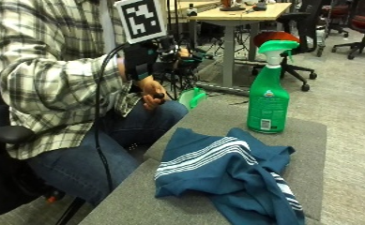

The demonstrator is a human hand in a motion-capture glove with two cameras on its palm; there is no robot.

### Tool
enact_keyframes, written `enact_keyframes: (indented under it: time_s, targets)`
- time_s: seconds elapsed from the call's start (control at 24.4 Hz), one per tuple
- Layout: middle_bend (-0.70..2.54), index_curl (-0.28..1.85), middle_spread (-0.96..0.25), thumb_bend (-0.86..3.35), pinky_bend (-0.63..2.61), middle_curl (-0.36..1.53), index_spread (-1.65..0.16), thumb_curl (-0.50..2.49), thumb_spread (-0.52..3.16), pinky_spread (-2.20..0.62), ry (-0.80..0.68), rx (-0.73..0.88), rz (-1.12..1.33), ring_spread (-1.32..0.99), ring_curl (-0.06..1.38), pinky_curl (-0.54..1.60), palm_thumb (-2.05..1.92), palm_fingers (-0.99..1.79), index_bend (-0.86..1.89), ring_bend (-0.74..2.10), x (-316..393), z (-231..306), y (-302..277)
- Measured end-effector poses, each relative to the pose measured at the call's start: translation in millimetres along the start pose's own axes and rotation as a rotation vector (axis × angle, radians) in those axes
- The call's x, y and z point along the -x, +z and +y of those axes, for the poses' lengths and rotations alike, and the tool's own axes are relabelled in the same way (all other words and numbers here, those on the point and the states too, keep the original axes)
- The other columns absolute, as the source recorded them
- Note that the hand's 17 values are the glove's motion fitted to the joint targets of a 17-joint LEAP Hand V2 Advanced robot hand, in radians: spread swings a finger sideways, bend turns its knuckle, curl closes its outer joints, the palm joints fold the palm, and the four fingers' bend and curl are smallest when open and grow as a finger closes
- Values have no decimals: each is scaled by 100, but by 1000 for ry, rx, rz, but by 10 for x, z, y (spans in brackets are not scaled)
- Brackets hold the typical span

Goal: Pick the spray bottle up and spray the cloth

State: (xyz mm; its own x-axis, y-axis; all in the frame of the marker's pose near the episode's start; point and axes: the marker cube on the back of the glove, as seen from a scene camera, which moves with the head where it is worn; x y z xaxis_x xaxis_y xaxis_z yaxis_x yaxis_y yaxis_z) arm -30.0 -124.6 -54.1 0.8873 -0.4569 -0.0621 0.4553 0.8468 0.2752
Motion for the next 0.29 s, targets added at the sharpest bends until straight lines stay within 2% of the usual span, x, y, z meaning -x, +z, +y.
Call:
enact_keyframes:
  time_s: [0.16, 0.29]
  targets:
    - [15, 40, -4, -2, 29, 36, -33, 45, 107, 21, 119, 54, 5, 6, 37, 31, 51, 36, 19, 26, 241, 487, 109]
    - [15, 40, -5, -3, 29, 35, -34, 45, 107, 21, 179, 83, 0, 6, 37, 31, 51, 33, 18, 26, 300, 579, 168]
